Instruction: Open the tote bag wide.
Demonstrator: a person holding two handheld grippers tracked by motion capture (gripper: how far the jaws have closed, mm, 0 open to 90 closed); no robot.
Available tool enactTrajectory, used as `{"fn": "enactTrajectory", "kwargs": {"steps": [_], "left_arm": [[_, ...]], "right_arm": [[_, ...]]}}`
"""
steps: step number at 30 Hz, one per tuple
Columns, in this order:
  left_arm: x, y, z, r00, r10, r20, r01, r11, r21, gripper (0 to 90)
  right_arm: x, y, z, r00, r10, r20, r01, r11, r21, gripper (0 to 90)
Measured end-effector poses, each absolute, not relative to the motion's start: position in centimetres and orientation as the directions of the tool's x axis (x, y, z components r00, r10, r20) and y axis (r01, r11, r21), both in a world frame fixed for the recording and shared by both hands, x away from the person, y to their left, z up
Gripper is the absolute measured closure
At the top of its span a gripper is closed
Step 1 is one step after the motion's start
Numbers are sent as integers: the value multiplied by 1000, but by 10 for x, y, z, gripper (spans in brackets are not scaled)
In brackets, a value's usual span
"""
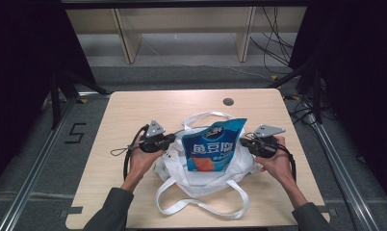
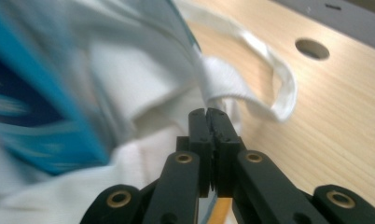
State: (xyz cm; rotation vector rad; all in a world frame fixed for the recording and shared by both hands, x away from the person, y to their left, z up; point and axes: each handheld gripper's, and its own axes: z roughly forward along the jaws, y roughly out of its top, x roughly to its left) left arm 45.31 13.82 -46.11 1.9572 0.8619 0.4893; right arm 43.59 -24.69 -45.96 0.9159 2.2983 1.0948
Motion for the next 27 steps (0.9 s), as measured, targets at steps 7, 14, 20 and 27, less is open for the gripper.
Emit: {"fn": "enactTrajectory", "kwargs": {"steps": [7,14,20,27], "left_arm": [[481,135,-506,657,751,-68,470,-337,816,885],[476,136,-501,632,764,-132,499,-271,823,824],[450,136,-470,653,750,-102,462,-289,839,655],[421,148,-448,668,735,-119,433,-253,865,614]], "right_arm": [[459,-245,-491,-664,745,-73,457,481,748,900],[459,-244,-497,-668,740,-76,460,491,740,900],[436,-242,-462,-693,719,-56,417,463,782,863],[396,-240,-450,-743,667,-46,375,474,797,844]]}}
